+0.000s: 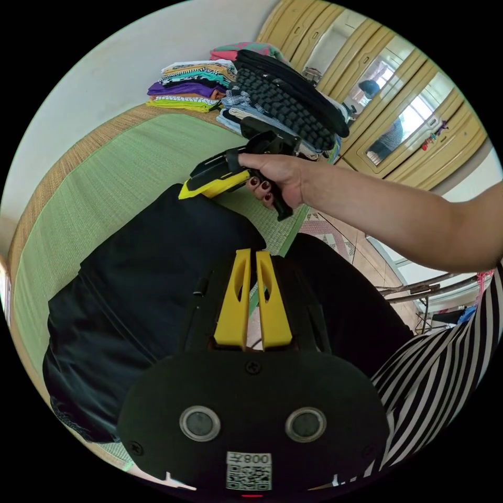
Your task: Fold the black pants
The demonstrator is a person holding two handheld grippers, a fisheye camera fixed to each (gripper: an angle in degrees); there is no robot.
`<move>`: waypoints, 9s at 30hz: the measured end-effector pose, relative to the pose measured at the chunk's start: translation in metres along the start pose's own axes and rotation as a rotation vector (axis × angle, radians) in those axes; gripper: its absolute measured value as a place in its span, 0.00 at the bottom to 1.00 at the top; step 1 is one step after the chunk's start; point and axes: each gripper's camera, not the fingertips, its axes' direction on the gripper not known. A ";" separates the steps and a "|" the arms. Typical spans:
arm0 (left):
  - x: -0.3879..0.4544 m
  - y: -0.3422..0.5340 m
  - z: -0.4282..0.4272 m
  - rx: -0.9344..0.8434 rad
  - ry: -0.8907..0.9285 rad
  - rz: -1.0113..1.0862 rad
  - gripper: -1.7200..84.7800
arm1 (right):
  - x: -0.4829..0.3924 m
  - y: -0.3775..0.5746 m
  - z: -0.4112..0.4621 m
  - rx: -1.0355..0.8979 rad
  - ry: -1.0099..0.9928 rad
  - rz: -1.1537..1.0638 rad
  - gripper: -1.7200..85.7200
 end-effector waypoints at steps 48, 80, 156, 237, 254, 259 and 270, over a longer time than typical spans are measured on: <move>-0.249 0.413 -0.613 0.736 0.199 -0.870 0.03 | -0.046 -0.103 0.574 -0.194 0.234 -0.352 0.04; -0.260 0.425 -0.741 0.571 -0.130 -1.007 0.02 | 0.103 -0.186 0.790 -0.441 0.424 -0.592 0.02; -0.155 0.285 -0.534 0.211 0.308 -0.834 0.04 | 0.226 -0.093 0.248 -0.390 -0.016 -0.035 0.06; -0.279 0.332 -0.439 0.766 0.365 -1.215 0.10 | -0.109 0.233 0.180 -0.250 -0.335 -0.043 0.04; -0.240 -0.108 -0.301 0.800 0.546 -0.595 0.09 | -0.305 0.291 -0.076 0.283 -0.314 -0.465 0.04; -0.175 -0.309 -0.243 0.827 0.669 -0.265 0.09 | -0.373 0.383 -0.228 0.629 -0.195 -0.639 0.04; -0.069 -0.550 0.092 0.195 0.547 -0.089 0.10 | -0.203 0.534 -0.214 0.909 -0.077 -0.161 0.04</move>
